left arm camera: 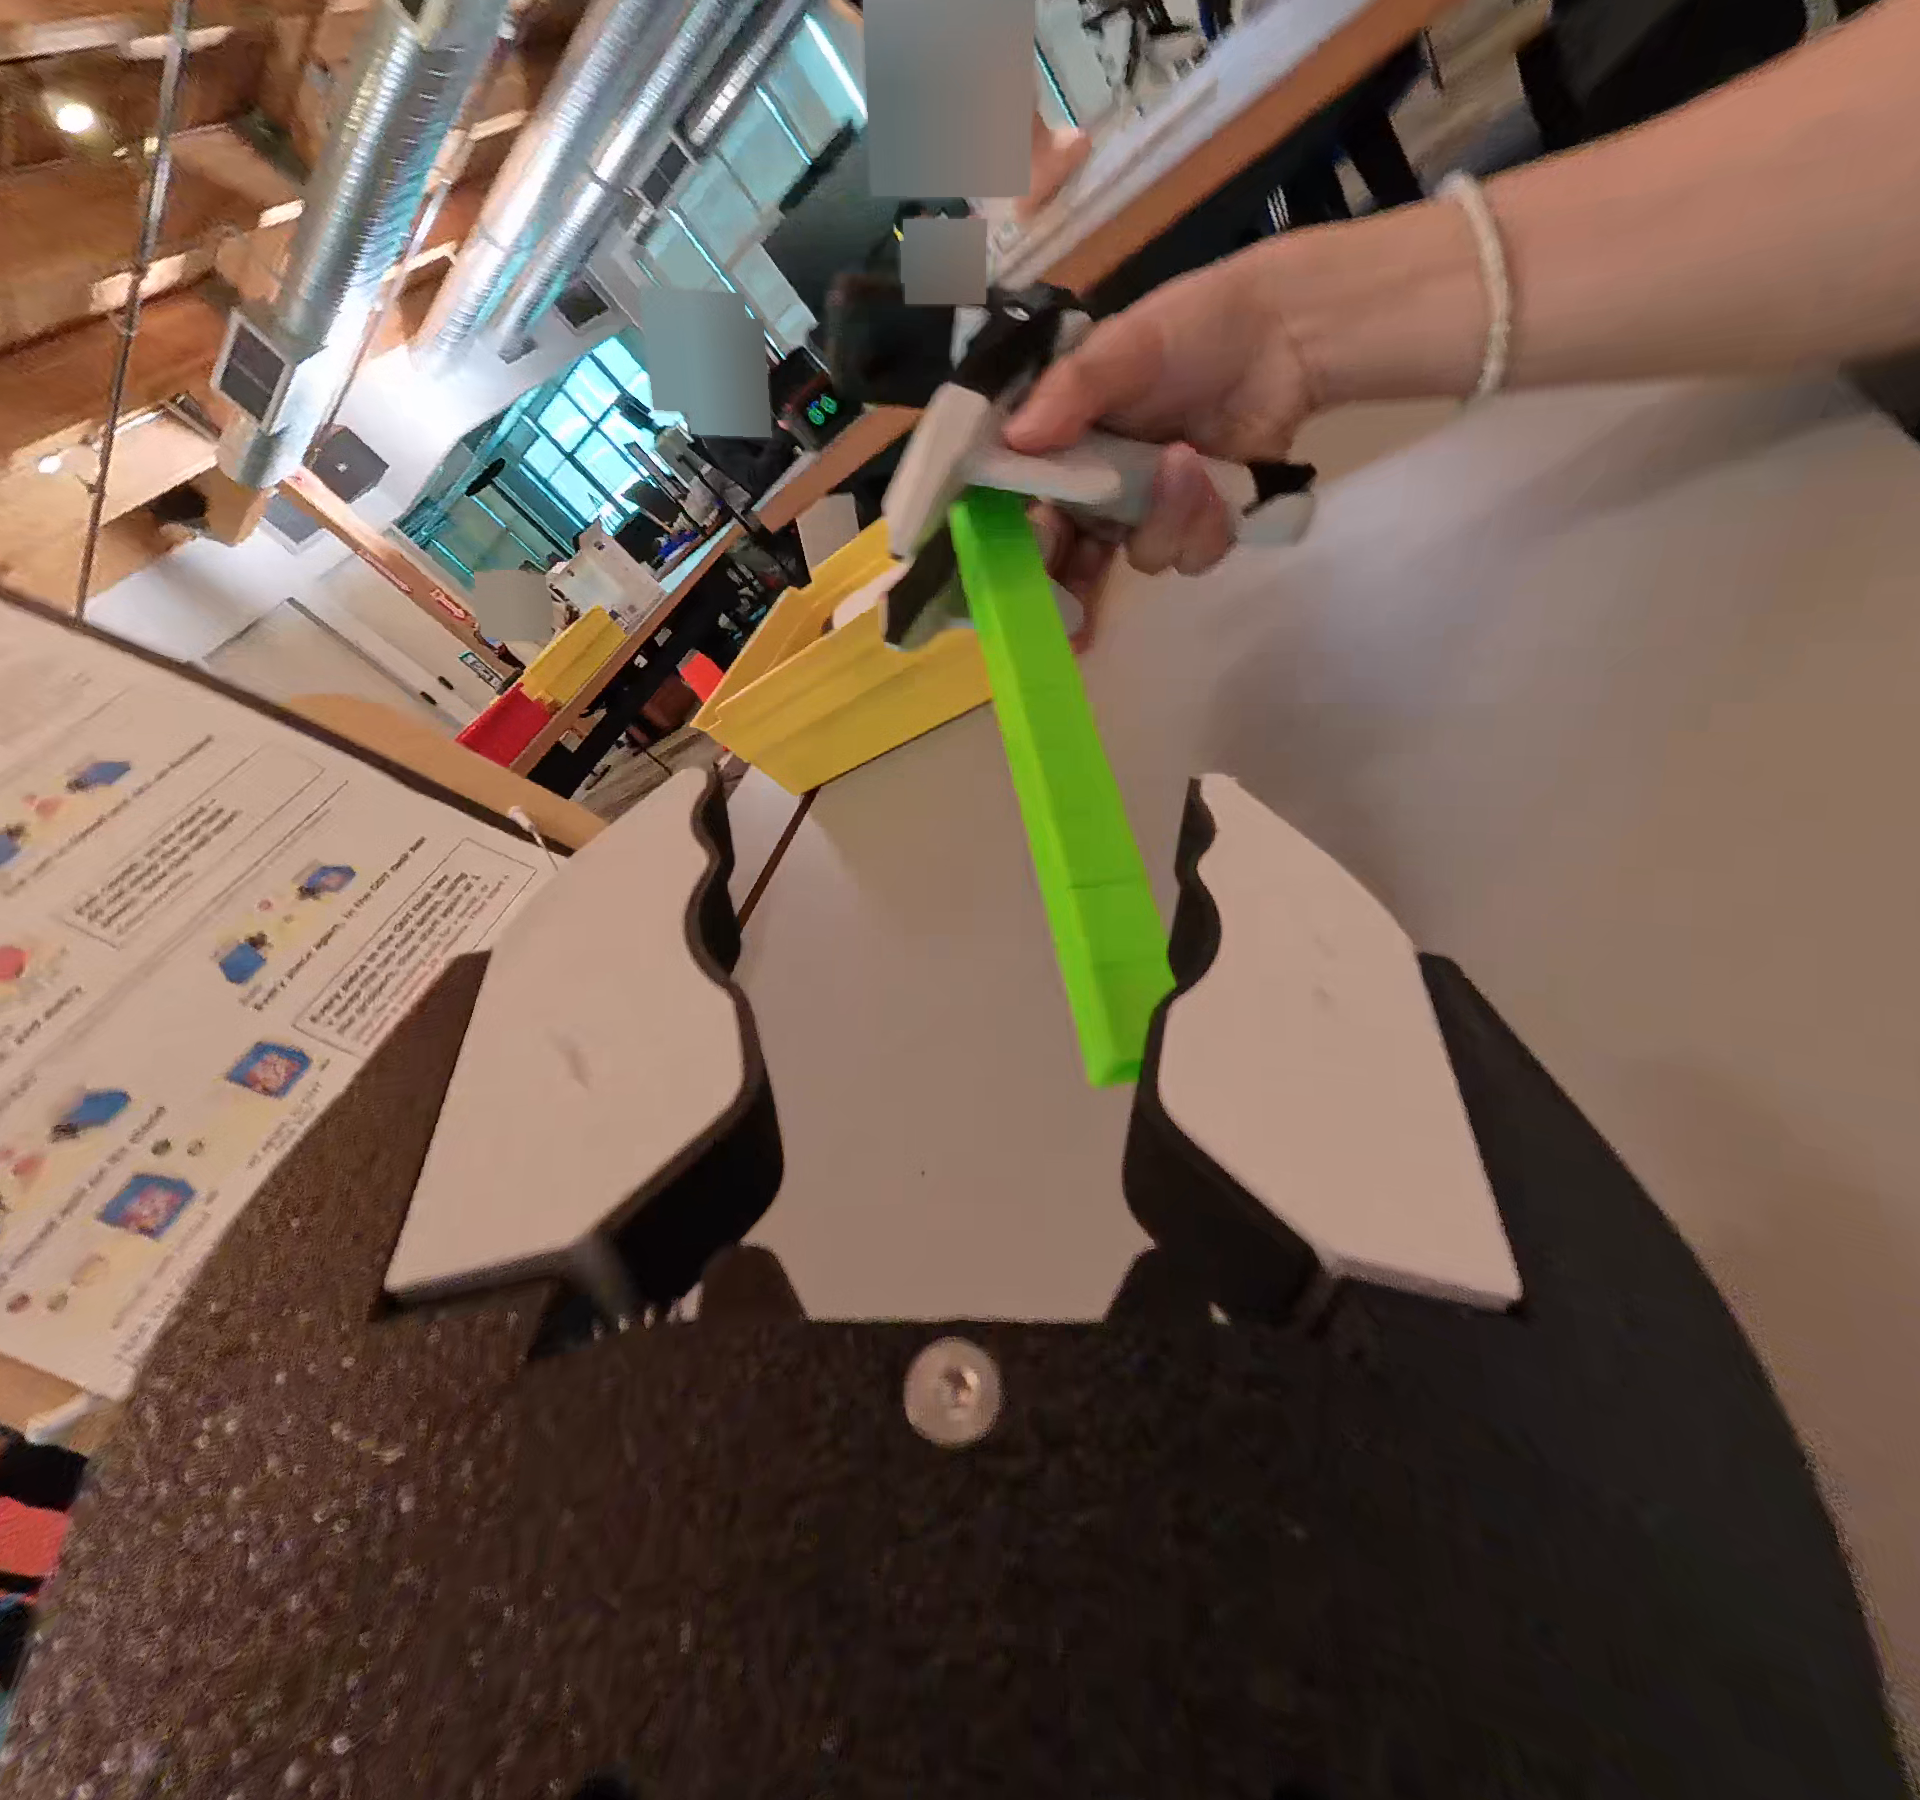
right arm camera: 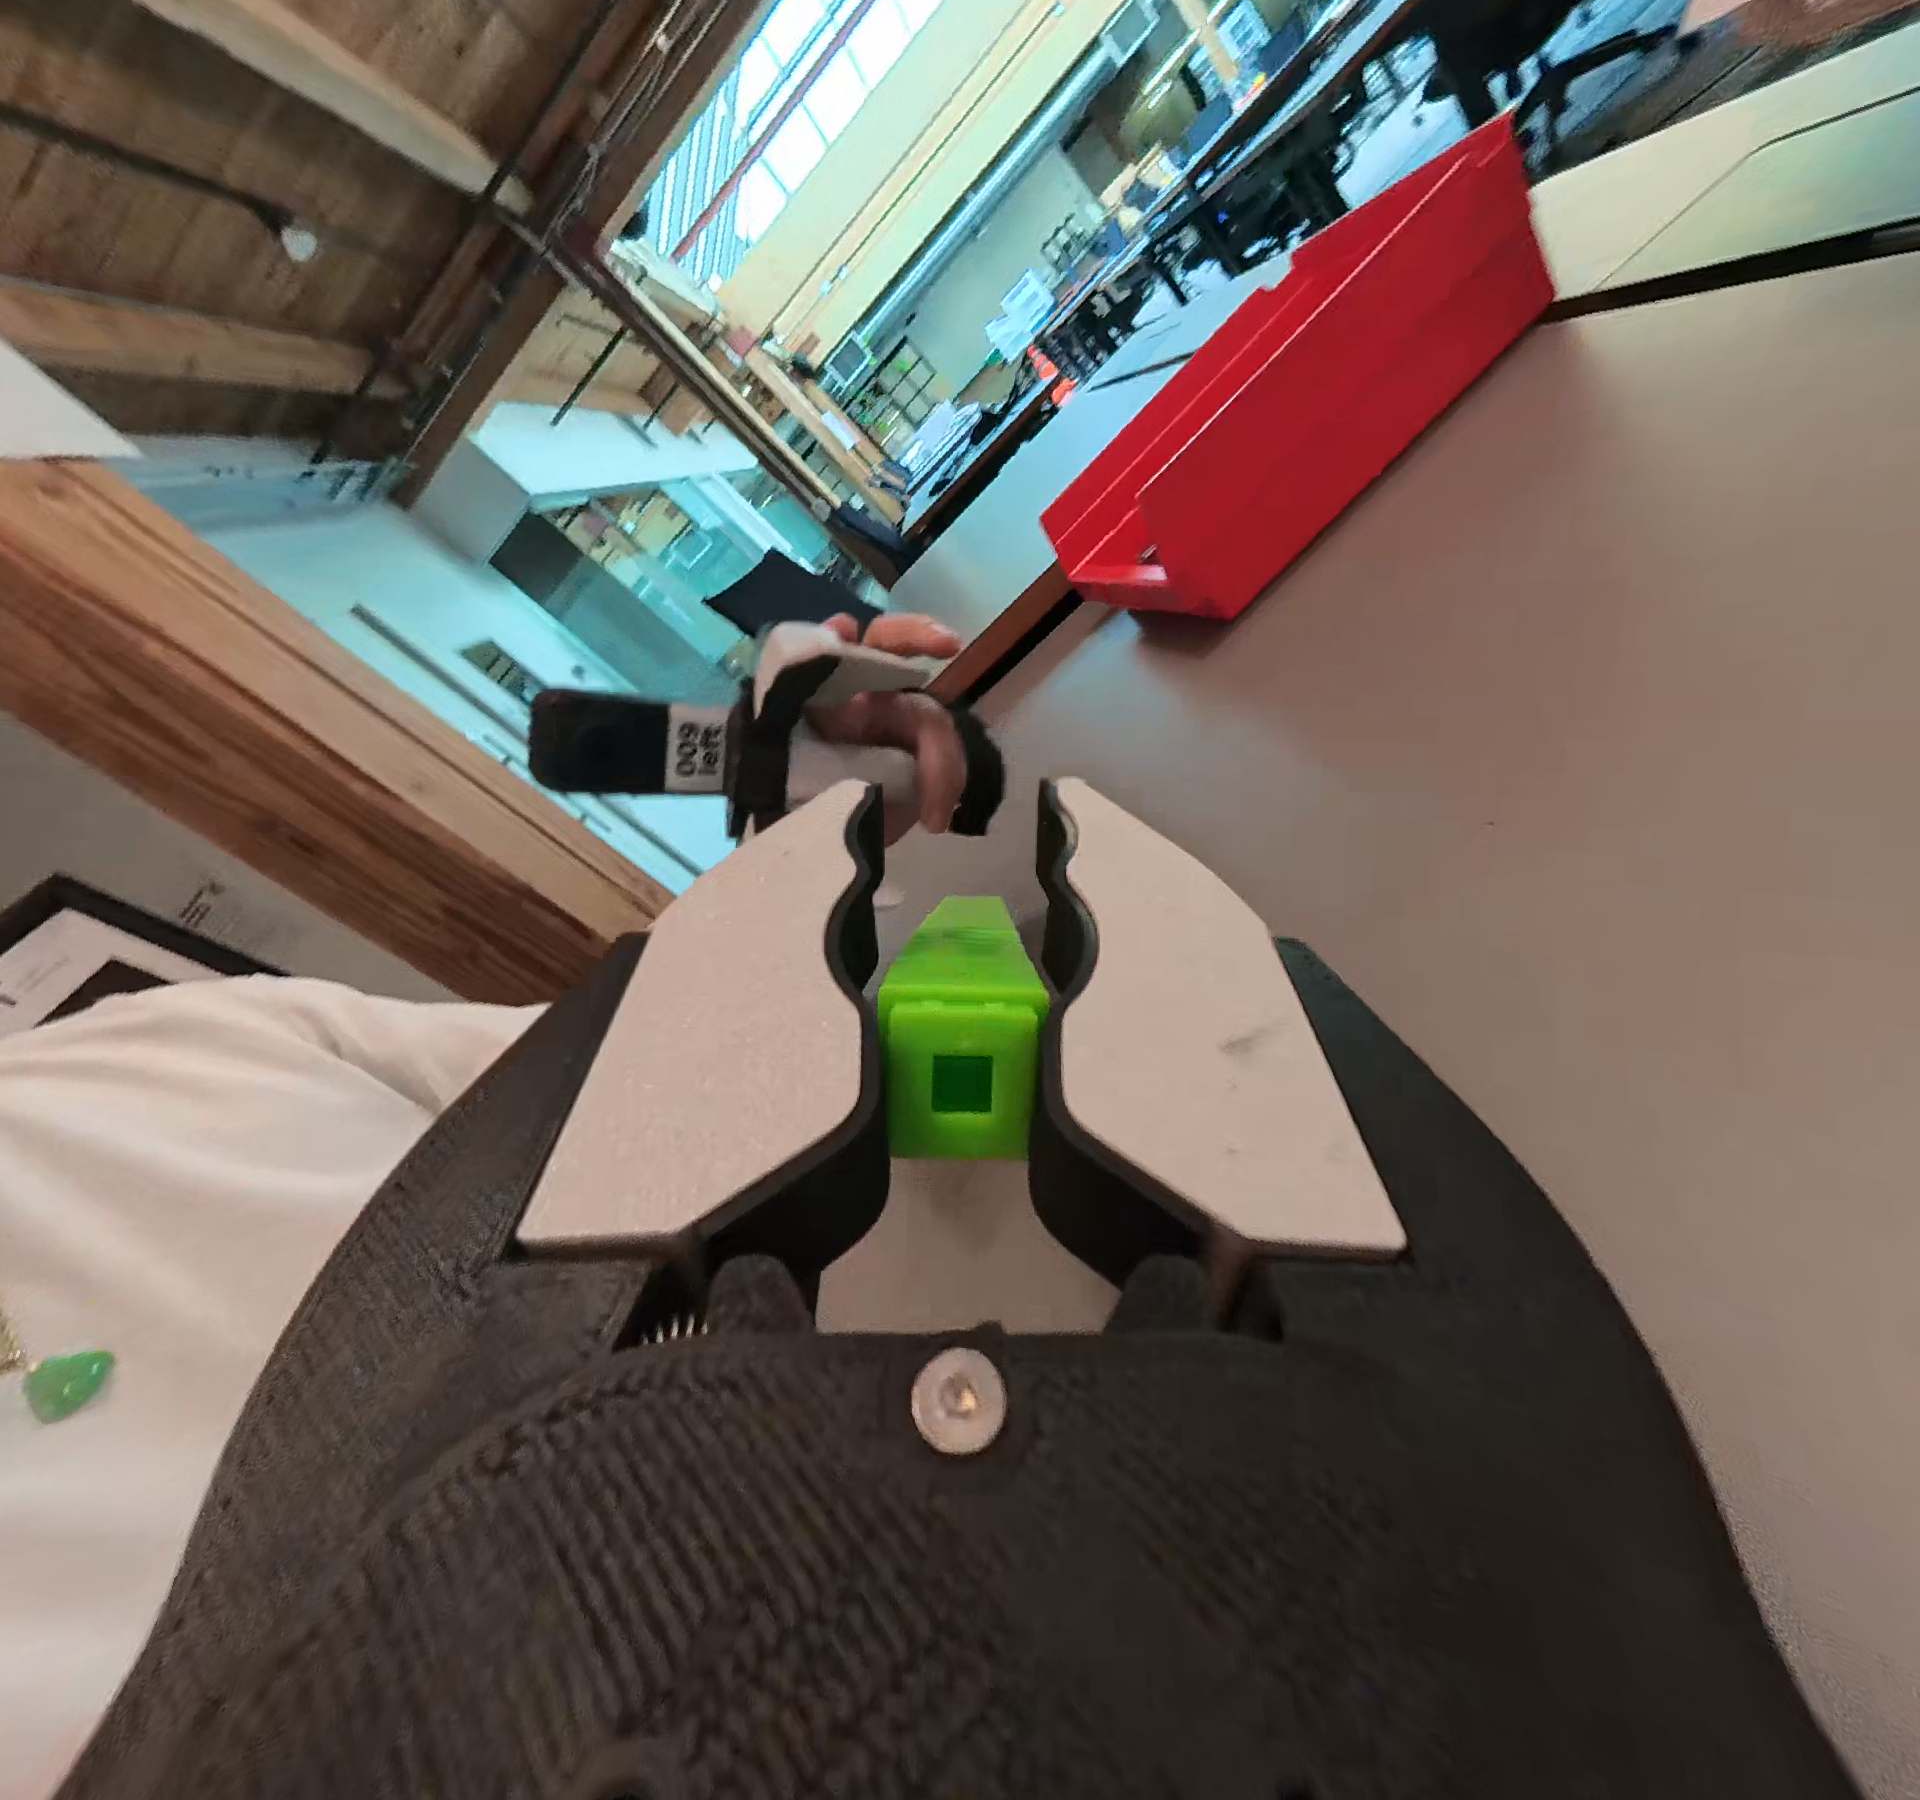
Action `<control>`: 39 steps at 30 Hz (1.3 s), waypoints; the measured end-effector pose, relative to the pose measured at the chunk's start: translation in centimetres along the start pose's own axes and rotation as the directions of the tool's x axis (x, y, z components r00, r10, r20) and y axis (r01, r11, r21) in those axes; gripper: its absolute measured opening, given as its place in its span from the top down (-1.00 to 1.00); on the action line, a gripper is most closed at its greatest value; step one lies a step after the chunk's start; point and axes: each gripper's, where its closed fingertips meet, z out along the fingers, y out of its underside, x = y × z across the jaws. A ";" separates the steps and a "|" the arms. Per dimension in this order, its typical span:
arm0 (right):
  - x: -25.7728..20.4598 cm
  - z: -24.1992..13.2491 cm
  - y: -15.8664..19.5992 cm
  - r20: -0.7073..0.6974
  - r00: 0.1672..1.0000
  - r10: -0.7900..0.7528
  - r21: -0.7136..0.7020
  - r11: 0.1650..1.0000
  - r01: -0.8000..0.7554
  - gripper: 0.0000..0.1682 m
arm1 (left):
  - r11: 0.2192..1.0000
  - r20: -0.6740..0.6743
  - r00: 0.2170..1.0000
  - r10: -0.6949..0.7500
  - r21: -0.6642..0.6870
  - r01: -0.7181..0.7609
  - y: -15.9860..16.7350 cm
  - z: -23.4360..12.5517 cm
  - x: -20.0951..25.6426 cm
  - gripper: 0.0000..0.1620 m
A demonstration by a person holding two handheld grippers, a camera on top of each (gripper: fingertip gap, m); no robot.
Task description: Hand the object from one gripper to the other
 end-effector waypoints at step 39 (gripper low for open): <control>-4.1 -2.2 -1.5 0.073 0.856 -0.512 0.179 0.851 0.494 0.20 | 0.882 -0.057 0.907 -0.417 0.214 0.420 -3.5 1.1 -1.1 0.75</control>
